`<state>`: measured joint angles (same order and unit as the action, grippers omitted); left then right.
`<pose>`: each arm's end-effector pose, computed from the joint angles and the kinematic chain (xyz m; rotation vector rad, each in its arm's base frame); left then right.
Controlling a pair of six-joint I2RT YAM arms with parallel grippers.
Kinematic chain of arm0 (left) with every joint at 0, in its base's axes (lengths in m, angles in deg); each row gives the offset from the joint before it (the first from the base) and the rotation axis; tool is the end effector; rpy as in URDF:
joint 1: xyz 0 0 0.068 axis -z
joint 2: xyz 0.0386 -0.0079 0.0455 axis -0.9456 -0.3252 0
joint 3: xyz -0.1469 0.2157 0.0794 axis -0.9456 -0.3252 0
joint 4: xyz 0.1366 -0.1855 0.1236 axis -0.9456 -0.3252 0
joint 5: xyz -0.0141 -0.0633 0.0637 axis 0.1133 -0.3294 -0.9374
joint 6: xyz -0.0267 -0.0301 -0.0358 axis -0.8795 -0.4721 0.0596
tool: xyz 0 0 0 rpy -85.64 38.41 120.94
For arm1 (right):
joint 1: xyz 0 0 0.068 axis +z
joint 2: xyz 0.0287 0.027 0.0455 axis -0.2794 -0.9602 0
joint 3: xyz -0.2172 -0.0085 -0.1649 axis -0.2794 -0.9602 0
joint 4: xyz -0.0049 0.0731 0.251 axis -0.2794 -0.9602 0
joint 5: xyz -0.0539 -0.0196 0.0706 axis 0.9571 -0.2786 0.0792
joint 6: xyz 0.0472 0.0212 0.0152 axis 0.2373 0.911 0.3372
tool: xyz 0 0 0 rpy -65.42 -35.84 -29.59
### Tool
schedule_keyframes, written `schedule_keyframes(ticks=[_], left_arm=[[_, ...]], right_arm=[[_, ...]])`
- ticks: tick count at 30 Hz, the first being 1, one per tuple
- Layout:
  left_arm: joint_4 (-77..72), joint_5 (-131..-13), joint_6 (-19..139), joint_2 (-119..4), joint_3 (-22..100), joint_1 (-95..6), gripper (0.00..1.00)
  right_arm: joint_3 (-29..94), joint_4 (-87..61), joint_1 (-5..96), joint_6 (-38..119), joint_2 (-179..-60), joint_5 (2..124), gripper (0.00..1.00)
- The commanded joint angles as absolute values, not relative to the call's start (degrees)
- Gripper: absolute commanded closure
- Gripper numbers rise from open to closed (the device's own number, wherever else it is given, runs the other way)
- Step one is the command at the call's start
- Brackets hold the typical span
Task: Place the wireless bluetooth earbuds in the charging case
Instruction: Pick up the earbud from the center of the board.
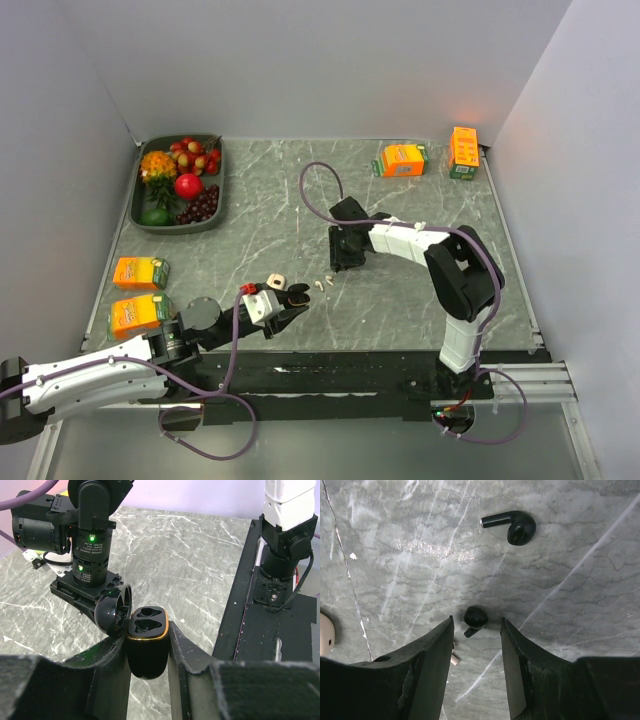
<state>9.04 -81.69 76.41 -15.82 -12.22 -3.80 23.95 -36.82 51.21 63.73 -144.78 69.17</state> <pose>0.0633 -0.1481 0.2669 0.9274 1.3139 -0.8352 0.3039 0.2136 0.1623 -0.1226 2.7288 0.3725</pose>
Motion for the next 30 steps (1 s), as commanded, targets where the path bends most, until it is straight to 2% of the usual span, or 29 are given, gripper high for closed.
schedule_keyframes(ticks=[1,8,18,21,24,30], left_arm=[[11.28,-81.73,75.13,-15.99,-10.93,-3.43,0.99],[11.19,-81.73,75.13,-15.99,-10.84,-3.43,0.99],[10.84,-81.29,75.04,-15.11,-10.84,-3.43,0.99],[10.75,-81.38,74.96,-14.85,-10.84,-3.34,0.99],[10.75,-81.47,75.13,-15.02,-10.84,-3.26,0.99],[11.19,-81.47,75.13,-15.37,-10.93,-3.26,0.99]], right_arm=[[25.96,-35.61,51.03,63.79,-147.47,70.14,0.5],[28.86,-38.6,51.38,65.45,-149.48,73.21,0.56],[29.04,-40.45,52.26,66.69,-152.04,76.55,0.57],[28.95,-40.36,52.53,66.51,-152.21,76.73,0.66],[28.78,-40.19,52.53,66.42,-152.39,76.47,0.8],[27.55,-39.75,52.44,66.25,-151.51,76.56,0.89]])
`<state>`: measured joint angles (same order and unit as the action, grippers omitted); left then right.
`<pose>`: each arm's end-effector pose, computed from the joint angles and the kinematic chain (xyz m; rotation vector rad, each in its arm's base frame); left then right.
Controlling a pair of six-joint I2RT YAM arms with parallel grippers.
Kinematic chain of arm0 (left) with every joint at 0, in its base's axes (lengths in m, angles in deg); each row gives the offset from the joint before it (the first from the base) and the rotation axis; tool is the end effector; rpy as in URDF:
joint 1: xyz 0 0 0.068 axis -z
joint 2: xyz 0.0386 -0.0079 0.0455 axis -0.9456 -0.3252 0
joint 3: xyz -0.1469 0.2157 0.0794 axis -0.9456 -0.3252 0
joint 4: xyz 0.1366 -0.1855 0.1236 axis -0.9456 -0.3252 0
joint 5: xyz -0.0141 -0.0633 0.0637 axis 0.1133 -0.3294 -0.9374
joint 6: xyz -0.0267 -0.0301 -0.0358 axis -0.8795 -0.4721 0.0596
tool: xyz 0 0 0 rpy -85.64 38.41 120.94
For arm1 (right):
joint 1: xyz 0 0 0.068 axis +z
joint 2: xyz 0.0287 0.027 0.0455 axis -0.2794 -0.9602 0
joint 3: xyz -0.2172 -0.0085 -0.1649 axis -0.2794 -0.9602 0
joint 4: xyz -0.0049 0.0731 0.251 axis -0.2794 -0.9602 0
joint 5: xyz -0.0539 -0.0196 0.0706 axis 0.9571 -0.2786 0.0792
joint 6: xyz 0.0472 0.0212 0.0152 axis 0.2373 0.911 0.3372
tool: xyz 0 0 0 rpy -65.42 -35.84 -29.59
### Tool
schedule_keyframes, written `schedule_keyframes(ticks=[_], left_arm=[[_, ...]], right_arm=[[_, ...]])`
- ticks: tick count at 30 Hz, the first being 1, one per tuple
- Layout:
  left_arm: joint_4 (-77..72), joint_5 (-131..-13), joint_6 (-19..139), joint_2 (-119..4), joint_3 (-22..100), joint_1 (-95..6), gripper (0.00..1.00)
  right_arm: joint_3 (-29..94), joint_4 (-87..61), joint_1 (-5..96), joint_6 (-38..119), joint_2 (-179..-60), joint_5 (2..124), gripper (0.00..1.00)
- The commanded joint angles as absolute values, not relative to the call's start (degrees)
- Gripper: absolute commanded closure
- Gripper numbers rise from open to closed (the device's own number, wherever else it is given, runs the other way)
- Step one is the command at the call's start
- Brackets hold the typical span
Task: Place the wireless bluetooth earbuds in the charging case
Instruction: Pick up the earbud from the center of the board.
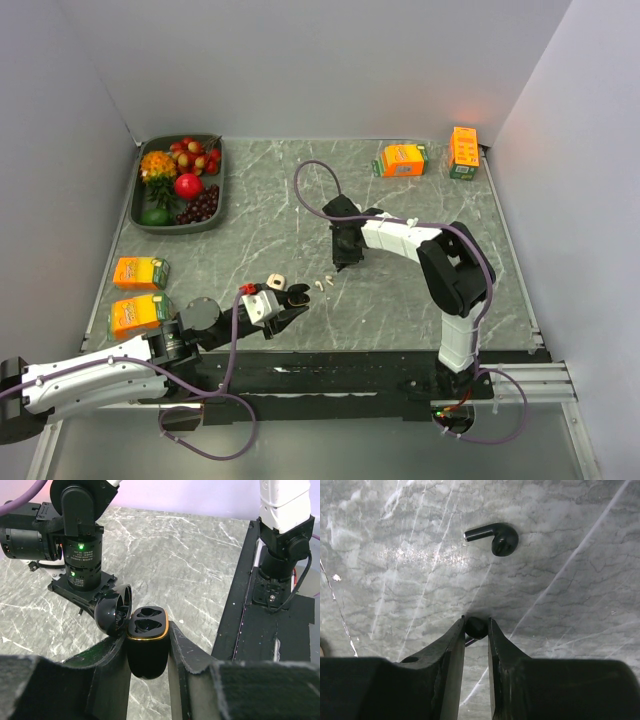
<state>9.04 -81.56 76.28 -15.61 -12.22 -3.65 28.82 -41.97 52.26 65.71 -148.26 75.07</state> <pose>0.0627 -0.1478 0.2674 0.9274 1.3103 -0.8419 0.3112 0.2227 0.1600 -0.0714 2.7514 0.2190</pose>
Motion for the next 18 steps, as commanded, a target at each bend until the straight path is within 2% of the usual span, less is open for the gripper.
schedule_keyframes(ticks=[1,3,9,18], left_arm=[[11.11,-81.64,75.13,-15.37,-10.93,-3.17,0.99],[11.11,-81.56,75.04,-15.55,-10.84,-3.26,0.99],[11.19,-81.99,74.87,-15.73,-10.67,-3.17,0.99],[14.7,-82.52,74.69,-18.88,-10.4,-3.17,0.99]], right_arm=[[27.2,-39.66,52.44,66.16,-150.99,76.56,0.95],[26.76,-39.57,52.44,66.16,-150.2,76.91,1.0],[24.82,-40.45,52.44,64.14,-141.68,82.34,1.0],[21.22,-41.24,56.12,55.01,-118.48,97.63,1.0]])
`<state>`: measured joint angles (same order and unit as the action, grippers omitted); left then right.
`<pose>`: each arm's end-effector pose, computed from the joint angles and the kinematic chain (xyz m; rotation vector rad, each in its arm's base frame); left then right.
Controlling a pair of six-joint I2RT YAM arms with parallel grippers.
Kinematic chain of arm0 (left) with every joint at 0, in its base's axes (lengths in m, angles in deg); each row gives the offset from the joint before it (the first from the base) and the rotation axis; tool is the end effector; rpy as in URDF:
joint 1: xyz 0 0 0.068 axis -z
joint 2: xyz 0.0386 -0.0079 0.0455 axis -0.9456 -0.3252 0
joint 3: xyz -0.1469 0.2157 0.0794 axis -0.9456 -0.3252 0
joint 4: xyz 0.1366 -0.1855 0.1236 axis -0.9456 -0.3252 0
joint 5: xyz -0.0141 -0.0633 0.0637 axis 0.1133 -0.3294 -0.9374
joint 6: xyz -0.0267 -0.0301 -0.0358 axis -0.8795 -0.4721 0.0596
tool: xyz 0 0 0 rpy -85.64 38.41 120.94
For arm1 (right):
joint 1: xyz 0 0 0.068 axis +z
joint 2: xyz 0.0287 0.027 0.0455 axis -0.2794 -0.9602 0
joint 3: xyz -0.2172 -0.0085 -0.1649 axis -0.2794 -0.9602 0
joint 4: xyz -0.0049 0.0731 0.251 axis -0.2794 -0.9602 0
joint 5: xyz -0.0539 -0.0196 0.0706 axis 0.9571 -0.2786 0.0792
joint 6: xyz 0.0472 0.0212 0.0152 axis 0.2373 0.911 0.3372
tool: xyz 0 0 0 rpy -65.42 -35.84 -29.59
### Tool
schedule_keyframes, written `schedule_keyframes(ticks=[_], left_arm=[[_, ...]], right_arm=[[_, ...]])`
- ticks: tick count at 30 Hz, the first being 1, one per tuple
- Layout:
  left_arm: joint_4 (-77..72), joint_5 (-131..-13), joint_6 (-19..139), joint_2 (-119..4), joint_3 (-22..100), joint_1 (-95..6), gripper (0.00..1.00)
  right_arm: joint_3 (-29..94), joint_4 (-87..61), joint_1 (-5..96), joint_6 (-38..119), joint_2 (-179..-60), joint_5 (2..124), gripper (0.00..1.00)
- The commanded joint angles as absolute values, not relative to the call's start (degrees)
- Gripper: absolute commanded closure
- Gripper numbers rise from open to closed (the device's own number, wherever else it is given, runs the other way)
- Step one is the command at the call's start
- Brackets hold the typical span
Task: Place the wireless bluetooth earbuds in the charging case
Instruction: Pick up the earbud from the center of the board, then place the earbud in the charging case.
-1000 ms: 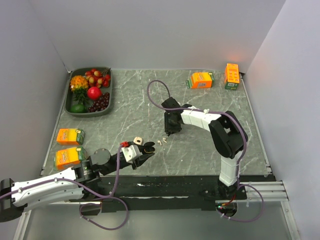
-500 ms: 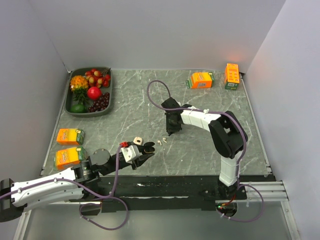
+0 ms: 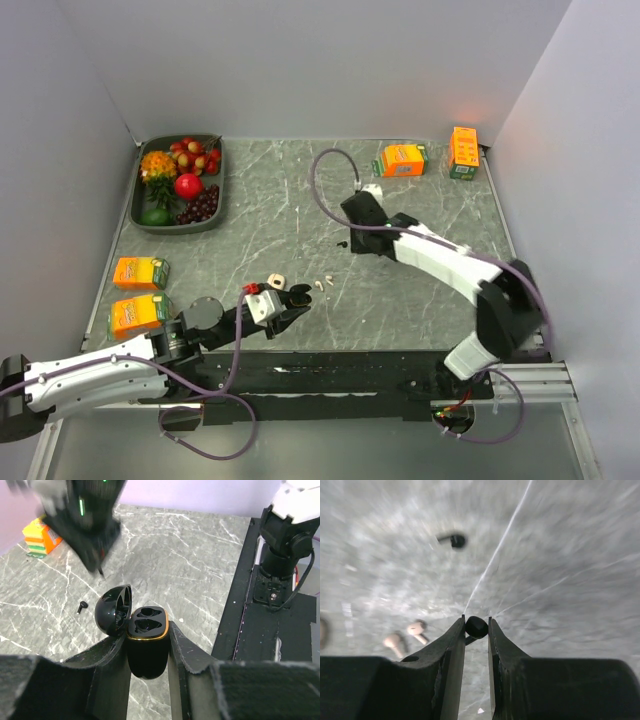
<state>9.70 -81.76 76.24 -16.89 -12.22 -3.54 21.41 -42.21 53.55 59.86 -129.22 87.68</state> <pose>0.0638 -0.1510 0.2655 0.9323 1.3202 -0.8377 0.2693 0.1920 0.2357 -0.1219 2.4738 0.0820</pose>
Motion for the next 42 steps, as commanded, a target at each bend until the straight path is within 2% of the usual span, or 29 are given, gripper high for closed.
schedule_keyframes(ticks=[1,7,20,30,42], left_arm=[[15.49,-82.44,74.34,-19.41,-10.4,-3.17,0.99],[20.77,-81.38,73.9,-23.46,-9.44,-3.17,0.99],[28.76,-83.57,75.22,-23.11,-10.66,-3.26,0.99],[34.13,-84.9,75.04,-23.28,-13.48,-3.52,0.99],[40.28,-84.02,75.4,-22.49,-17.08,-3.43,0.99]], right_arm=[[20.96,-41.07,56.74,54.56,-115.07,98.26,1.0],[21.65,-38.86,61.31,50.43,-104.94,100.82,1.0],[22.36,-35.26,69.75,41.29,-89.73,88.08,1.0],[26.41,-36.94,82.92,38.3,-92.18,89.21,1.0],[20.52,-31.58,89.08,37.24,-91.48,87.63,1.0]])
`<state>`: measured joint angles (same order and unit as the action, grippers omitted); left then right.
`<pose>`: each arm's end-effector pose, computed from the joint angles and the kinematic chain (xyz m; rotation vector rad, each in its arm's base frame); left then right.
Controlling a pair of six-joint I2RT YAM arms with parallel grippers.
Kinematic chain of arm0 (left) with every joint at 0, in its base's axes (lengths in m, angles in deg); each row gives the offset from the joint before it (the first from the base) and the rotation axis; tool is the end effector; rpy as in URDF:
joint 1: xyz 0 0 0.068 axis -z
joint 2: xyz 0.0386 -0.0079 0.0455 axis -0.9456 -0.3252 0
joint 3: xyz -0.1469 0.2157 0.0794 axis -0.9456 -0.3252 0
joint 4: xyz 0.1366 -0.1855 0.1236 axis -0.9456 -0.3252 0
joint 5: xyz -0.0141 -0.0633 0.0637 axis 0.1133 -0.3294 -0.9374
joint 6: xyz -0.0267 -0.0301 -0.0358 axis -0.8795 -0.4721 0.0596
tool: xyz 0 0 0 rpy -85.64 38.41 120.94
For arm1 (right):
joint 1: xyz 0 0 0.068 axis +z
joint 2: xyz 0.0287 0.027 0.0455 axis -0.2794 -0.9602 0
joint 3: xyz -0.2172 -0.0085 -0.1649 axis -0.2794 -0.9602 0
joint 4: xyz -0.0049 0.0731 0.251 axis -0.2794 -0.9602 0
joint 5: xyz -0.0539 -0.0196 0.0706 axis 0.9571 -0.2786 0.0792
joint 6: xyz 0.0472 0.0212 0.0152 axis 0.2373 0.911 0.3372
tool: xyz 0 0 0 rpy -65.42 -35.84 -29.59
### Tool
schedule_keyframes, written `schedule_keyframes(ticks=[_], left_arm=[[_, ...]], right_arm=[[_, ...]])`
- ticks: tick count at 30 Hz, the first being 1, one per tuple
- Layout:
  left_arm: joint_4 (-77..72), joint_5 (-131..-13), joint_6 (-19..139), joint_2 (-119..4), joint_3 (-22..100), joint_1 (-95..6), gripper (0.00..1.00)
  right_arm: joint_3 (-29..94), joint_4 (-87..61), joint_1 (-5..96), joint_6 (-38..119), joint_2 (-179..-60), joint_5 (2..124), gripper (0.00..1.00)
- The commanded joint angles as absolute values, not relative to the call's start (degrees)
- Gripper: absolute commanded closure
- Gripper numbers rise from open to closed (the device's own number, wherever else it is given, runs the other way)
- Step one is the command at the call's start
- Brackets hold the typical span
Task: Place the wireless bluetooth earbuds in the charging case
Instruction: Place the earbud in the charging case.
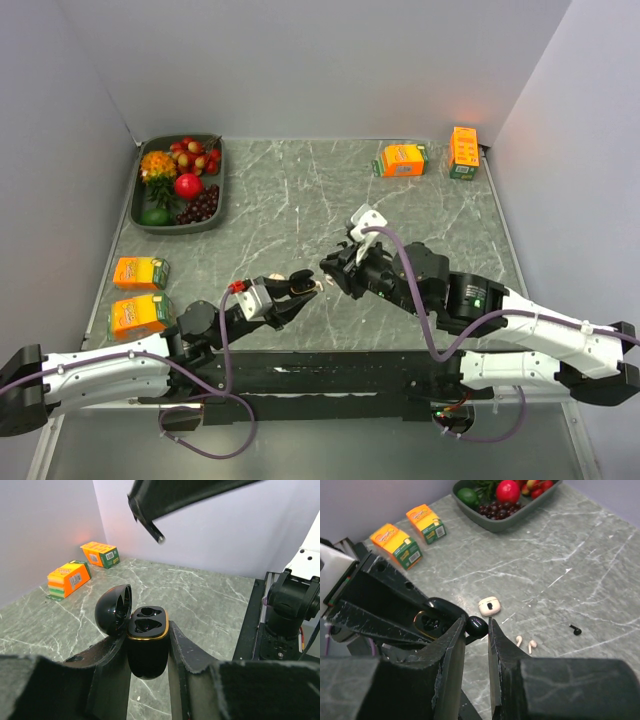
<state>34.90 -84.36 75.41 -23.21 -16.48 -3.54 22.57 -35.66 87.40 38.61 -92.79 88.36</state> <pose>0.0689 -0.1592 0.2698 0.7346 1.1372 -0.8976 0.0746 0.1847 0.4149 -0.7834 1.6313 0.6814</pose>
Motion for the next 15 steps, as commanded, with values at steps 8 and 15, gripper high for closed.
schedule_keyframes(ticks=[8,15], left_arm=[[40.46,-84.63,74.25,-22.93,-16.56,-3.52,0.99],[39.41,-84.89,73.02,-23.2,-15.41,-3.52,0.99]], right_arm=[[16.83,-26.92,92.07,36.9,-91.92,92.72,1.0],[10.59,-15.15,95.24,31.01,-89.73,100.9,1.0]])
